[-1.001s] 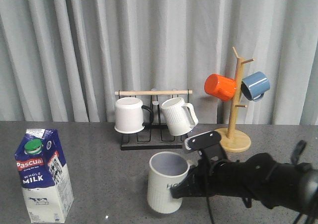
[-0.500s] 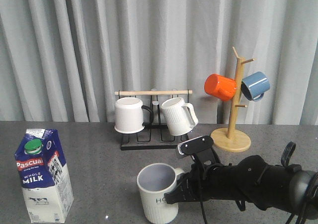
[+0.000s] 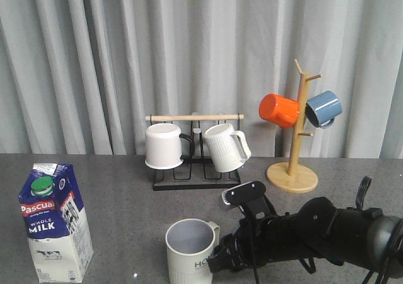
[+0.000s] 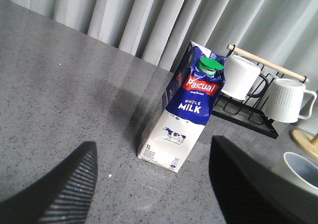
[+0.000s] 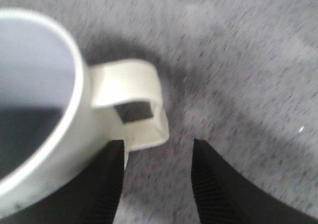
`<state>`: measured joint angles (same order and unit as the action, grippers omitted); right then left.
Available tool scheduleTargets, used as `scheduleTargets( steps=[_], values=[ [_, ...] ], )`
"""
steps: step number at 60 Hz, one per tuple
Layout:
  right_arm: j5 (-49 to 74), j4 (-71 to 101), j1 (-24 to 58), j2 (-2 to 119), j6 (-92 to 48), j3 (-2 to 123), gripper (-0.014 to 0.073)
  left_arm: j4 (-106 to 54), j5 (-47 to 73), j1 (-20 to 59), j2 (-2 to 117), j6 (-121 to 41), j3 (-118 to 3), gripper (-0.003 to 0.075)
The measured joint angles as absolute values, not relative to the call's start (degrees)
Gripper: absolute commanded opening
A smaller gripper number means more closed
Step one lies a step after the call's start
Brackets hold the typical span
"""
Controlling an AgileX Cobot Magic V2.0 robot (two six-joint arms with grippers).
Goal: Place milk next to cup
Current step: 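Slide the white mug toward the milk carton and release it, then withdraw the right gripper away from the mug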
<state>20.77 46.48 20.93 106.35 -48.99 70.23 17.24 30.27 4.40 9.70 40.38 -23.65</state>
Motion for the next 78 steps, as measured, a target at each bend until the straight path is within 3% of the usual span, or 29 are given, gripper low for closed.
scheduleTargets(
  steps=[19,26,35,61,78],
  values=[
    [31.6,26.4,20.9,98.4,-31.2,70.2,0.0306,17.2,30.3,4.4,9.7,40.4,-23.7,0.0461],
    [40.3,22.9,20.9,93.1,-29.1,70.2,0.0199,17.2,30.3,4.4,9.7,40.4,-23.7,0.0461],
    [45.6,21.8,20.9,83.5,-29.5,67.2,-0.0015,17.2,30.3,4.4,9.7,40.4,-23.7,0.0461],
    [44.5,21.1,20.9,44.8,-29.7,38.8,-0.0005,14.3,34.6,4.4,9.7,39.8,-23.7,0.0461],
    [42.8,17.4,20.9,27.1,-29.7,26.3,-0.0005,-1.9,38.5,4.4,16.6,17.7,-28.4,0.0489]
  ],
)
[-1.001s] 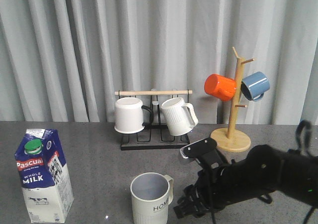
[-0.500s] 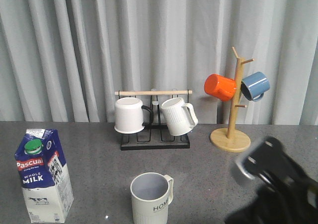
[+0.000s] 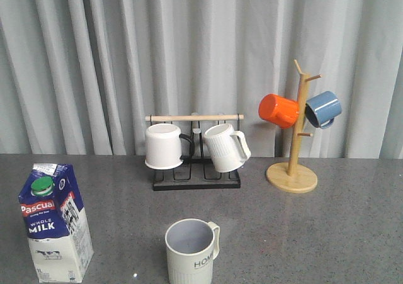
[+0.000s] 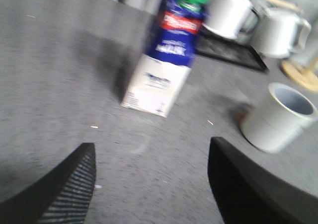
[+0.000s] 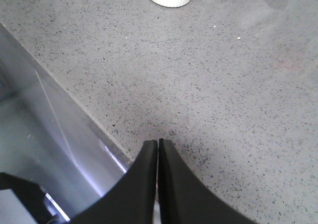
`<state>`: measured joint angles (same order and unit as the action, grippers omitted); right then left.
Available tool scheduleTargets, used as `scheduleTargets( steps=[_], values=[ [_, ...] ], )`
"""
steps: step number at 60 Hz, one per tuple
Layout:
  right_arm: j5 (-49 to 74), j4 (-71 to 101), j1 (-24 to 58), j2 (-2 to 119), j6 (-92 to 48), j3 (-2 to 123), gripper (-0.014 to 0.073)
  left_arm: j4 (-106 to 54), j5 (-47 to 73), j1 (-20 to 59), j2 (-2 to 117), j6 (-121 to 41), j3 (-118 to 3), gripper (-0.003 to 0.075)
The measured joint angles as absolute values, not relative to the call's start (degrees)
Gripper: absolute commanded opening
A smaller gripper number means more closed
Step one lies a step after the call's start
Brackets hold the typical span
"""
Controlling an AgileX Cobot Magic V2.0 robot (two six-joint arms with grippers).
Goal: Place milk next to cup
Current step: 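Withdraw the right gripper away from the mug, then lower the left gripper onto the milk carton top and grasp it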
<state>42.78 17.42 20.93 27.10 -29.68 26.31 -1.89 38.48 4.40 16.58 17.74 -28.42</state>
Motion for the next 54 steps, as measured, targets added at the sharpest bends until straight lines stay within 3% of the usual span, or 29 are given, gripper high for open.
scheduleTargets(
  steps=[17,37,54],
  values=[
    [41.0,17.1,20.9,24.5,-29.6,22.0,-0.0005,-7.7,45.3,4.4,35.6,1.7,-47.5,0.0606],
    [40.7,17.1,20.9,24.5,-29.0,21.8,-0.0005,-4.6,56.5,4.4,58.8,-2.4,-78.0,0.0607],
    [40.7,17.1,20.9,24.5,-28.6,21.8,-0.0005,-3.7,64.9,4.4,76.7,-2.4,-93.7,0.0607]
  ],
)
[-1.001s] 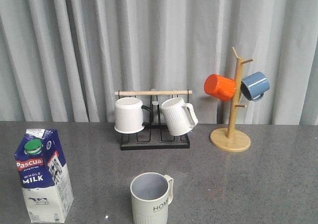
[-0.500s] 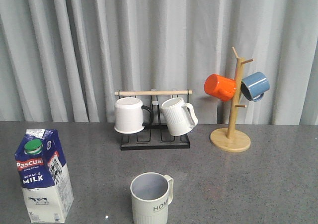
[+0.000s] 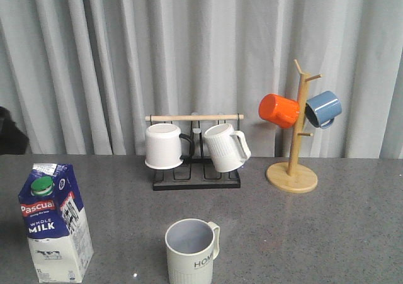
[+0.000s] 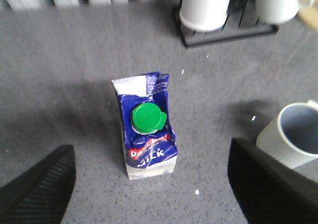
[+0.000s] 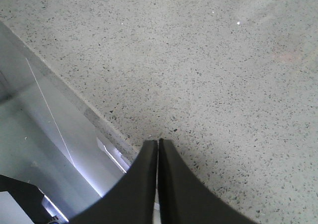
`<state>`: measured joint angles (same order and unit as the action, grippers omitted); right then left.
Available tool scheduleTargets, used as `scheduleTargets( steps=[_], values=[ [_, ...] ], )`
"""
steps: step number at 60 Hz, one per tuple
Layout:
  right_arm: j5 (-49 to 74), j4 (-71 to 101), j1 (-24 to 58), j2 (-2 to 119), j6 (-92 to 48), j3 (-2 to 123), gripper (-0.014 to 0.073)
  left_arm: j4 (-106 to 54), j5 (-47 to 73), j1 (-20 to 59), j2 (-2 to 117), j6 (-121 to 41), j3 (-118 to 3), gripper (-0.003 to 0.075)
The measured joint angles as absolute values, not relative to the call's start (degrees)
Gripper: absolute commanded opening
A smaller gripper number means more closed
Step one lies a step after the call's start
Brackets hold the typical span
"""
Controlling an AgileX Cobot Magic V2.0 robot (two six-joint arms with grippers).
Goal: Place milk next to cup
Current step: 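Lower the left gripper onto the milk carton top and grasp it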
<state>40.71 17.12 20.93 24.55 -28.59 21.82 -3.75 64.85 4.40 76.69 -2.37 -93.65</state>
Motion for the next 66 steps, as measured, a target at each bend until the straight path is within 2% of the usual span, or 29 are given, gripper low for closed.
scheduleTargets(
  steps=[19,66],
  values=[
    [40.7,17.1,20.9,24.5,-28.3,21.8,-0.0005,-2.6,71.3,4.4,86.7,-2.5,-97.6,0.0593],
    [40.6,17.1,20.9,24.5,-28.1,21.8,-0.0005,-6.4,65.5,4.4,88.1,-2.5,-98.0,0.0575]
  ],
)
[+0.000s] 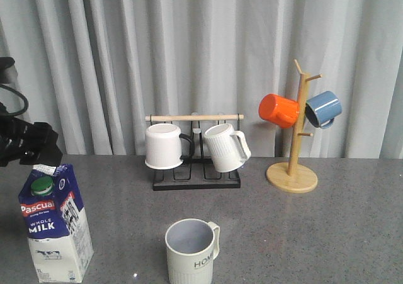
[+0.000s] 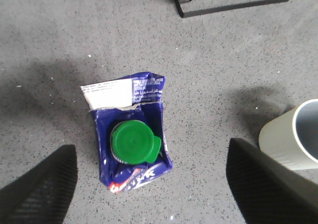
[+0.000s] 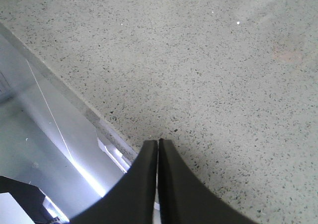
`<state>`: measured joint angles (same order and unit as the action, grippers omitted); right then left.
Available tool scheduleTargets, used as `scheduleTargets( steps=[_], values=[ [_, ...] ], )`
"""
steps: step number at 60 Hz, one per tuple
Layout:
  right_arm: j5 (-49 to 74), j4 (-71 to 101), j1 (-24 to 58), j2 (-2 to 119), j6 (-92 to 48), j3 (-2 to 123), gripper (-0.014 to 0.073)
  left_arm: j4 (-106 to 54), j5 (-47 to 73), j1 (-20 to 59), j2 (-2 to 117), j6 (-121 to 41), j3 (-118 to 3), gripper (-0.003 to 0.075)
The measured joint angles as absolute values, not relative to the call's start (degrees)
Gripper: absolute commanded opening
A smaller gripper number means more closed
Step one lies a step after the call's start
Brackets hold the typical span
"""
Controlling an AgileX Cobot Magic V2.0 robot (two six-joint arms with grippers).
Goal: Place milk next to cup
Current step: 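Lower the left gripper onto the milk carton top and grasp it, then lift the milk carton and carry it beside the white mug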
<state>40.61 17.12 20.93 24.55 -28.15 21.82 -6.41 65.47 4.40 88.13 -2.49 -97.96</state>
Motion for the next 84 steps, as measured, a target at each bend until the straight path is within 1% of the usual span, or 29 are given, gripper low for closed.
scheduleTargets(
  steps=[42,47,55,65,72,79,84],
  values=[
    [40.6,17.1,20.9,24.5,-28.1,21.8,-0.0005,-5.0,65.1,4.4,97.7,-2.4,-98.0,0.0575],
    [40.7,17.1,20.9,24.5,-28.1,21.8,-0.0005,-5.0,65.1,4.4,99.0,-2.4,-98.0,0.0558],
    [40.7,17.1,20.9,24.5,-28.1,21.8,-0.0005,-5.0,65.4,4.4,100.5,-2.4,-98.0,0.0492],
    [40.7,17.1,20.9,24.5,-28.1,21.8,-0.0005,-5.0,65.7,4.5,100.6,-2.4,-98.0,0.0343],
    [40.7,17.1,20.9,24.5,-28.1,21.8,-0.0005,-4.9,65.8,4.5,100.6,-2.4,-98.0,0.0256],
    [40.6,17.1,20.9,24.5,-28.1,21.8,-0.0005,-4.9,66.1,4.5,100.6,-2.4,-98.0,0.0181],
    [40.6,17.1,20.9,24.5,-28.1,21.8,-0.0005,-5.1,66.3,4.5,100.6,-2.4,-98.0,0.0146]
  ],
)
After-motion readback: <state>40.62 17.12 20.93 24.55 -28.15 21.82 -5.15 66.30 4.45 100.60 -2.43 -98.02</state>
